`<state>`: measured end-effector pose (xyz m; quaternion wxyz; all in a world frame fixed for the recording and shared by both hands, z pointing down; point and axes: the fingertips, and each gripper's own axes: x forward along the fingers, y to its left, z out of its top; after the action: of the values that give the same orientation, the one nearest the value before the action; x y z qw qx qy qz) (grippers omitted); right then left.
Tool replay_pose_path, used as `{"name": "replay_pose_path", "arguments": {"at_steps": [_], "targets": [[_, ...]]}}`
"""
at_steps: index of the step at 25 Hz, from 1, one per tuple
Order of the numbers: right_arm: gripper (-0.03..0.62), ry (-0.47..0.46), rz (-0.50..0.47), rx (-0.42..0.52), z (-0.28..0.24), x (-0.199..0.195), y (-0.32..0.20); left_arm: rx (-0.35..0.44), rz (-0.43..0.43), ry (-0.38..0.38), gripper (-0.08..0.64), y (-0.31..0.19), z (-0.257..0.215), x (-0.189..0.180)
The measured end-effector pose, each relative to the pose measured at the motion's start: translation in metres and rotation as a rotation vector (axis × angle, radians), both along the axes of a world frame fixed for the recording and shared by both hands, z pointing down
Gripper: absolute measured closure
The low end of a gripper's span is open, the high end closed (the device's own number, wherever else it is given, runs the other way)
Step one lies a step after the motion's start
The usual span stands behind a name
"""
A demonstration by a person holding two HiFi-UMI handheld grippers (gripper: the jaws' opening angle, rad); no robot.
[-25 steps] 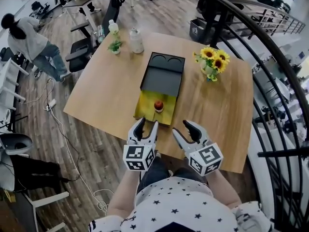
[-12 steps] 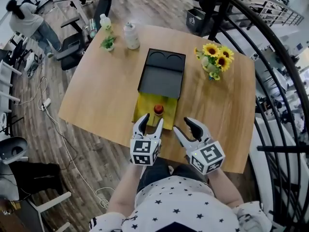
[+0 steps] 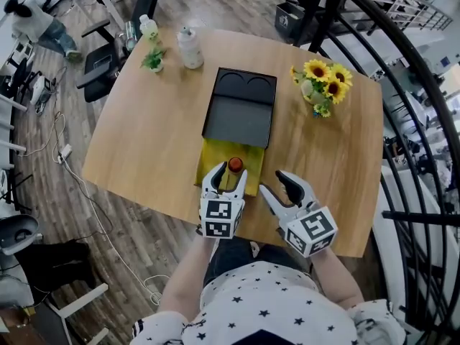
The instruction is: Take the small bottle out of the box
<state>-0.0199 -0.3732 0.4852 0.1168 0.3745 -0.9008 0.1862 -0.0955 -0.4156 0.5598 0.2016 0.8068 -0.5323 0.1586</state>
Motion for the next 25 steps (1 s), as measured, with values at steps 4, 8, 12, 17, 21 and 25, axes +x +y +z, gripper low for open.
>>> {"name": "replay_pose_path", "arguments": {"at_steps": [4, 8, 12, 17, 21, 25], "targets": [[0.41, 0.005, -0.002, -0.006, 0.001, -0.001, -0.003, -0.012, 0.012, -0.023, 0.36, -0.007, 0.004, 0.001], [0.411, 0.003, 0.006, -0.007, 0.002, 0.002, -0.01, -0.02, 0.027, -0.041, 0.367, -0.011, 0.01, 0.005], [0.41, 0.002, 0.009, -0.013, 0.002, 0.002, -0.012, -0.008, 0.004, -0.067, 0.413, -0.013, 0.01, 0.0], [0.411, 0.001, -0.004, -0.016, 0.004, 0.002, -0.008, 0.002, 0.0, -0.087, 0.417, -0.014, 0.012, 0.001], [0.41, -0.001, -0.009, -0.012, 0.001, 0.002, -0.003, 0.006, -0.01, -0.096, 0.422, -0.013, 0.011, 0.0], [0.41, 0.004, -0.015, -0.001, 0.0, 0.006, 0.006, 0.015, -0.03, -0.081, 0.425, -0.01, 0.007, -0.003]]}}
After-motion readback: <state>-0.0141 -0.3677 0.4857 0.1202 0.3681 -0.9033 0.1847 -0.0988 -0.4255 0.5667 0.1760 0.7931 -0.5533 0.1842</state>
